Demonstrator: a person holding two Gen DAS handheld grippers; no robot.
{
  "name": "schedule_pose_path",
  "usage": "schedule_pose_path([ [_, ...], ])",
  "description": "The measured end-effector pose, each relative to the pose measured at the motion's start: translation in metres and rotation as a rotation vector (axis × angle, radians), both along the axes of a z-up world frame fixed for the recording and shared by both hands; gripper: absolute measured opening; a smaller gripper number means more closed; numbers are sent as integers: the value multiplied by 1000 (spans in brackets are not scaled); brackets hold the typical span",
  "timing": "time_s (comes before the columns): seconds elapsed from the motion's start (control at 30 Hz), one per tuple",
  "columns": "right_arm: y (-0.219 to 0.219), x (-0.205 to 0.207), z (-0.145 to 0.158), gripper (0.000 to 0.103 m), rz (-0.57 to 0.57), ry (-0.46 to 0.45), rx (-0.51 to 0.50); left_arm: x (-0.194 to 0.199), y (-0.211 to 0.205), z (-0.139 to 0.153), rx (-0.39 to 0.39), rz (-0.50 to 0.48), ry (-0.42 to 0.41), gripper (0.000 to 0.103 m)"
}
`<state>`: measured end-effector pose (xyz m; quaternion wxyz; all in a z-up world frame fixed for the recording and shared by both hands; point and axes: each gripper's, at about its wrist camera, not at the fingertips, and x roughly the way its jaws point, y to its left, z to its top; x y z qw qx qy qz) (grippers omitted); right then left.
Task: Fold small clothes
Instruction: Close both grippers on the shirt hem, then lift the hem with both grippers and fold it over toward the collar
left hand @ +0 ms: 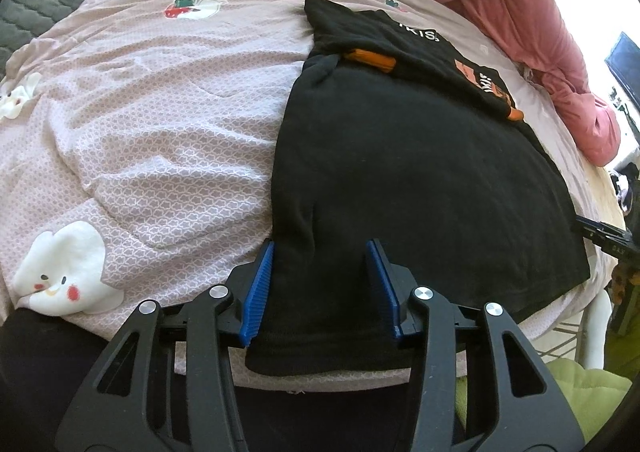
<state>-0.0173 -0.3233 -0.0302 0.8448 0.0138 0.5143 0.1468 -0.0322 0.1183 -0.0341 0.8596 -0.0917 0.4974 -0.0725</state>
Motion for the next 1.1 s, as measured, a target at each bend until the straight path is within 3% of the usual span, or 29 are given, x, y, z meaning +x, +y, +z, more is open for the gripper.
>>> schedule_pose_path([
  [0.37,-10,18,-12,44,1,-14,129,7,4,-3,-23,28,3,38],
  [0.43,-8,20,-10,33,12,-21,128,10,5,-3,-33,37,4,37],
  [0.53,-5,20,-3,18,41,-44,117,13,4,-1,-19,51,-3,25],
  [0.6,-6,19,2,15,49,-59,126,14,6,-2,-25,58,-3,21],
  [0.7,-9,18,8,11,51,-81,141,13,7,1,-39,61,-13,4],
  [1.1,-9,33,59,9,58,-298,225,30,5,53,-45,67,-133,4],
])
